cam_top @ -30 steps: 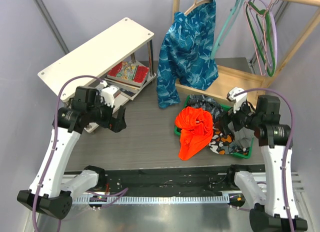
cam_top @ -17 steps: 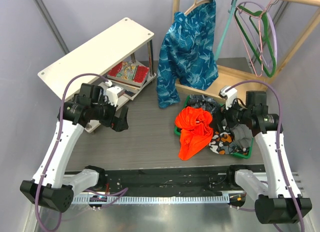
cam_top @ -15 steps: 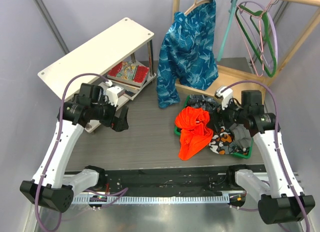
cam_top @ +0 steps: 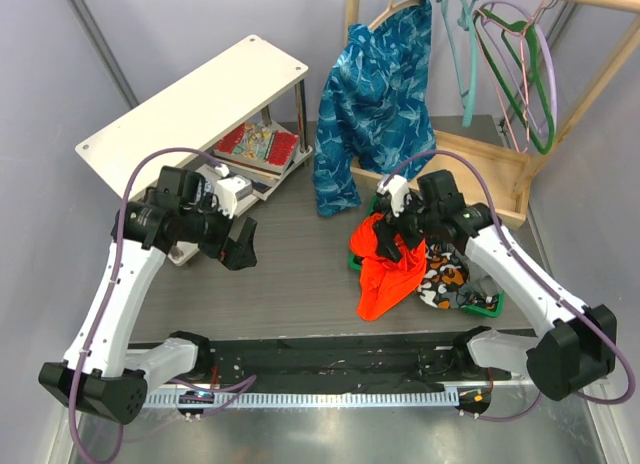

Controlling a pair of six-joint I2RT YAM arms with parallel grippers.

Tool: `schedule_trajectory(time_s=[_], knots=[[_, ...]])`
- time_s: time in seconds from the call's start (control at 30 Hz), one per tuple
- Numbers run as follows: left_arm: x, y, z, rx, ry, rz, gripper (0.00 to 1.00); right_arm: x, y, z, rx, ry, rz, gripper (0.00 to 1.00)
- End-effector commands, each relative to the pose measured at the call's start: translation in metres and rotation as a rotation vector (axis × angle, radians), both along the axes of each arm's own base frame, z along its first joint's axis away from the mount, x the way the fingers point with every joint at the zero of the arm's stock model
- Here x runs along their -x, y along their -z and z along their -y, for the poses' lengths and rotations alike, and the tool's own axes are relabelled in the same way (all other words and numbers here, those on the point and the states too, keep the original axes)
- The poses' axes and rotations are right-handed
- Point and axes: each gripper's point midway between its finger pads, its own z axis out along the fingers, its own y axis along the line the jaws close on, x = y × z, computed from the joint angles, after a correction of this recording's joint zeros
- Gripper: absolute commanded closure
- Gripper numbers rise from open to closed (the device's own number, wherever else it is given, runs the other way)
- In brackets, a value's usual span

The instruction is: Place the shorts on the hanger

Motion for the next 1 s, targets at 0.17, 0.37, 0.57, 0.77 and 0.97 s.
schedule_trajectory(time_s=[0.17,0.37,0.57,0.77,0.97], knots=[[0.006,-0.011,0.002,0.010,0.047,0.004,0.00,-0.009,-0.015,-0.026,-0.057,-0.035,0.023,0.69],[0.002,-0.025,0.007,0.049,0.049,0.061,0.00,-0.019,-0.096,-0.052,-0.264,-0.021,0.112,0.99],[-0.008,-0.070,0.022,0.181,0.079,0.304,0.00,-0.031,-0.205,-0.072,-0.573,0.077,0.200,0.99],[-0.017,-0.129,0.038,0.341,0.084,0.540,0.00,-0.042,-0.300,-0.063,-0.861,0.232,0.350,0.99],[-0.028,-0.167,0.053,0.376,0.076,0.681,0.02,-0.045,-0.350,-0.056,-1.065,0.404,0.366,0.99]])
